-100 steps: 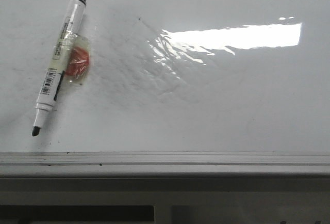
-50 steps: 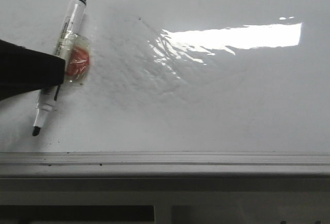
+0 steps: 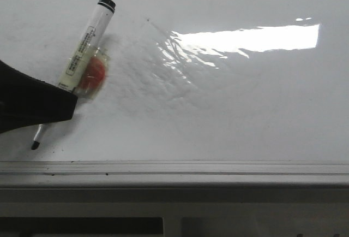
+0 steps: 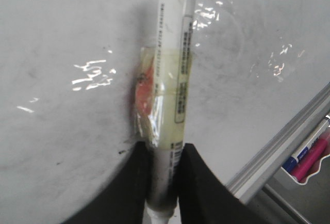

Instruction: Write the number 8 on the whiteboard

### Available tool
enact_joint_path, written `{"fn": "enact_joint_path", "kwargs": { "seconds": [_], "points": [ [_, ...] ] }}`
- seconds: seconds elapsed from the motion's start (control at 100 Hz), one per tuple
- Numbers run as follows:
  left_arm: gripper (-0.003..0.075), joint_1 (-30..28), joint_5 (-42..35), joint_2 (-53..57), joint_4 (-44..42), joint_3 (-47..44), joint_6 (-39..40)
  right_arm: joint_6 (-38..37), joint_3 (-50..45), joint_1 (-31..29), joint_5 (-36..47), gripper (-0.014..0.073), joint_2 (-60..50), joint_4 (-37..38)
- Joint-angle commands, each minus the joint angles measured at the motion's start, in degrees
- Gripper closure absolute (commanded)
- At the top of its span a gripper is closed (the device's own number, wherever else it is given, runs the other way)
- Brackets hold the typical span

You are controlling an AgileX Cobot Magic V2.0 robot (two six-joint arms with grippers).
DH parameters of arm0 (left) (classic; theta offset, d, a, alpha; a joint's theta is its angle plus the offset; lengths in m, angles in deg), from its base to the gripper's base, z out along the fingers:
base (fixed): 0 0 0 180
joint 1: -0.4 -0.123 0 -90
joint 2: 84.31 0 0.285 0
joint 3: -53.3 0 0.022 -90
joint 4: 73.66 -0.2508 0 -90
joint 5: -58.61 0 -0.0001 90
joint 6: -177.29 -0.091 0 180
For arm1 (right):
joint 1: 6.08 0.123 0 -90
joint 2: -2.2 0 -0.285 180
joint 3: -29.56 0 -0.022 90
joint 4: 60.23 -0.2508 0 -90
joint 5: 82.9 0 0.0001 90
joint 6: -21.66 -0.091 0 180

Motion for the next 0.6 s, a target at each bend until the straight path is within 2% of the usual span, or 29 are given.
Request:
{"fn": "enact_joint_path", "kwargs": {
  "seconds": [0.0,0.14,0.25,0.44,0.59],
  "points": [
    [0.0741,0.3,-1.9,0.1,0.6,1.6,0.3,0.2,3.2,4.1,2.9,0.0656,1.2,-0.2],
    [0.0741,0.3,-2.0,0.2,-0.3,2.1,0.3,6.3,7.0,13.6,1.6,0.0636,4.3,-1.5],
    [0.0741,0.5,-2.2,0.2,-6.2,3.7,0.3,10.8,10.4,23.0,1.8,0.0522,8.9,-4.1],
    [0.0741,0.5,-4.5,0.2,-24.4,6.2,0.3,12.6,17.2,39.5,5.7,0.0312,20.4,-4.1],
    [0.0741,0.5,-10.2,0.2,-39.0,6.3,0.3,12.6,21.6,46.8,13.3,0.0298,28.4,-4.0]
  ]
}}
